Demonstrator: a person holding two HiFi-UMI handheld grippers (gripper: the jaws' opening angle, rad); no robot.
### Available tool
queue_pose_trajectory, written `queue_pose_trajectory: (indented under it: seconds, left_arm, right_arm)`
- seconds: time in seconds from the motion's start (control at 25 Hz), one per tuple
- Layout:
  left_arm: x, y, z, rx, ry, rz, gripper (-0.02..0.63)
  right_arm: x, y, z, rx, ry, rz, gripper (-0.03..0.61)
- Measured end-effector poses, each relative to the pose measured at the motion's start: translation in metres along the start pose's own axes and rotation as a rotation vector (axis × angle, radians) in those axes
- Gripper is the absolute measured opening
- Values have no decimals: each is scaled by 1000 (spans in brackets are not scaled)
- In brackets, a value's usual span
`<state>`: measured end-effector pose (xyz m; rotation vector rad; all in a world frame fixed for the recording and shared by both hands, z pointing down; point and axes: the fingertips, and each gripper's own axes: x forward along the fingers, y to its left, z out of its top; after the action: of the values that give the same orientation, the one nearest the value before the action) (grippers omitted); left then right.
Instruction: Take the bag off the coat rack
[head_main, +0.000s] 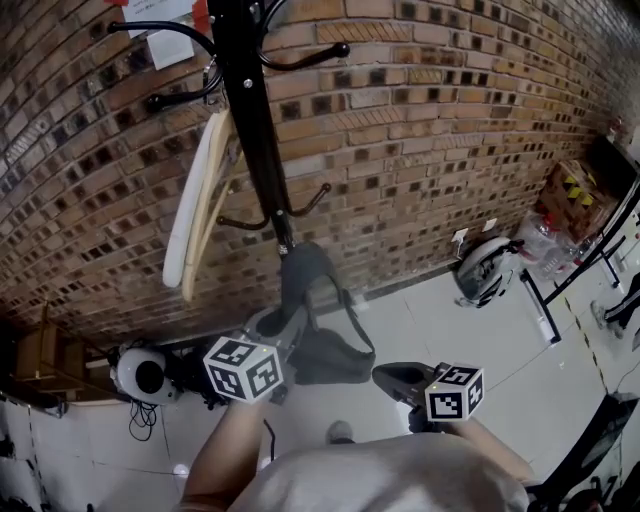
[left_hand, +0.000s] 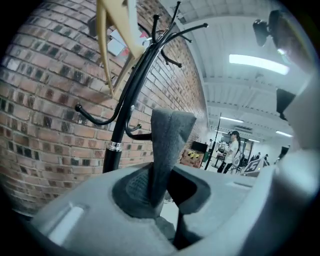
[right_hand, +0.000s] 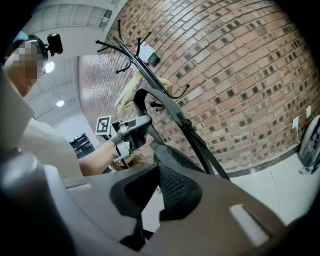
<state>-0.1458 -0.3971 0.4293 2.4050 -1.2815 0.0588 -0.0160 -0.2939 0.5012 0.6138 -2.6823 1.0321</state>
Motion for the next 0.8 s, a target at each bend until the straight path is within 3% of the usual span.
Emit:
queue_pose_trajectory:
  seconds: [0.32, 0.52, 0.8]
  left_arm:
    - [-69, -76, -34, -11, -42, 11, 51]
    - [-130, -140, -75, -77, -64, 31, 51]
    - [-210, -224, -141, -138, -1, 44, 51]
  right_arm:
    - [-54, 54, -33, -99, -37, 12, -2]
    - [-105, 102, -86, -100, -52, 44, -2]
    - [-162, 157, -157, -107, -43, 28, -2]
